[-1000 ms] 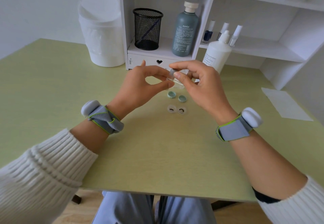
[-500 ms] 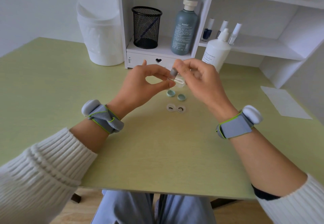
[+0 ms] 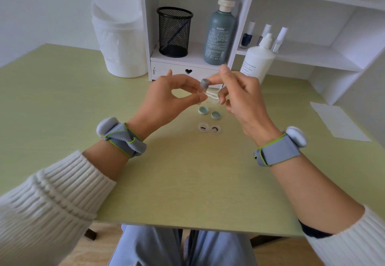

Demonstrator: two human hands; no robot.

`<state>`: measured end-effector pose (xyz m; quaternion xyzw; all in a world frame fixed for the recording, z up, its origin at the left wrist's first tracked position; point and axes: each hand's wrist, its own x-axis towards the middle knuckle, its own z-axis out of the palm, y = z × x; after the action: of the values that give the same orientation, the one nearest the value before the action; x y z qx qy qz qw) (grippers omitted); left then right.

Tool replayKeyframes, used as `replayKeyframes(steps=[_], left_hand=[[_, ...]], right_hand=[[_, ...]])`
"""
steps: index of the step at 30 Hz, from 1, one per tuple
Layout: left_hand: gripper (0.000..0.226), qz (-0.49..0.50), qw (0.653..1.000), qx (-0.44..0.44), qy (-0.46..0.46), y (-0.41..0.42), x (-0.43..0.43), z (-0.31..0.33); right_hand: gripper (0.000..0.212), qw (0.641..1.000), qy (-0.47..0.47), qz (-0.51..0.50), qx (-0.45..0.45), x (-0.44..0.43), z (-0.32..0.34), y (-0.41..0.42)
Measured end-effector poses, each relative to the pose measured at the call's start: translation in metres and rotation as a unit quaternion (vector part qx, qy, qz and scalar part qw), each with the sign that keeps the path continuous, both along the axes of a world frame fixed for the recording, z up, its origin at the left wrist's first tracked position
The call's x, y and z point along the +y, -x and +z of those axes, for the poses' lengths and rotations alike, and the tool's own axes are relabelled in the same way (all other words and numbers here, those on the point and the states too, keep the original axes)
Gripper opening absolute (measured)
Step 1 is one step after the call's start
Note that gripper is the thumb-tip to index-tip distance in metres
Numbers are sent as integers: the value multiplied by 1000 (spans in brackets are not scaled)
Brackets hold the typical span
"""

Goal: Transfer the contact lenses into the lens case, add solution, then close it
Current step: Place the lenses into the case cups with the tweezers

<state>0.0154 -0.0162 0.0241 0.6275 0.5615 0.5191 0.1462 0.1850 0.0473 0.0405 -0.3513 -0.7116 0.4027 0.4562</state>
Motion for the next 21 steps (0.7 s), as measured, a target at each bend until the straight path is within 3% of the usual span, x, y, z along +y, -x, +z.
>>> replayKeyframes(steps=[4,9,13,18,21], left_hand=[[18,2,1000,-5,0,0,0,0],[19,3,1000,-6,-1,1,1,0],[17,4,1000,-12,-1,1,0,0],[18,6,1000,-5,-2,1,0,0],[18,9,1000,-6,0,2,1,-1]], right_hand=[[41,999,-9,-24,32,2,0,-3],[39,1000,0,25,3,0,-2,0],[38,999,0,-7,45,1,-1,-3],[37,999,10,37,10,0,-1,-1],[39,999,11,2,39,1,1,-3]])
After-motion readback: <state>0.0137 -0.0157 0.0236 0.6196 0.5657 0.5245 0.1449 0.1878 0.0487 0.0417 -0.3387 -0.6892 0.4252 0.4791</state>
